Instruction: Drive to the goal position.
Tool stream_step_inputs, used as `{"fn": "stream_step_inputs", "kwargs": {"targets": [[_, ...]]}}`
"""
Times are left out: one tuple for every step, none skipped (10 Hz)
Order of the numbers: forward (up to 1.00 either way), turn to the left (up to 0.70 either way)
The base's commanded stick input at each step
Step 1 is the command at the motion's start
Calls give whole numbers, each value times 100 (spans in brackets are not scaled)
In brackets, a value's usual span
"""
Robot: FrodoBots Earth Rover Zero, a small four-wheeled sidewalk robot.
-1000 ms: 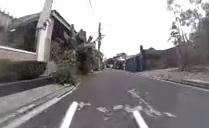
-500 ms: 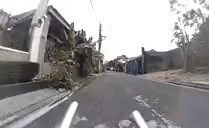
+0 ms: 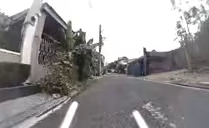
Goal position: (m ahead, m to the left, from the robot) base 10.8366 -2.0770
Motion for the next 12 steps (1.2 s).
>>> {"fn": "stream_step_inputs", "kwargs": {"targets": [[85,-31],[85,-34],[85,-21],[85,-3],[85,0],[85,0],[85,0],[85,0],[85,0],[85,0],[85,0],[85,0]]}}
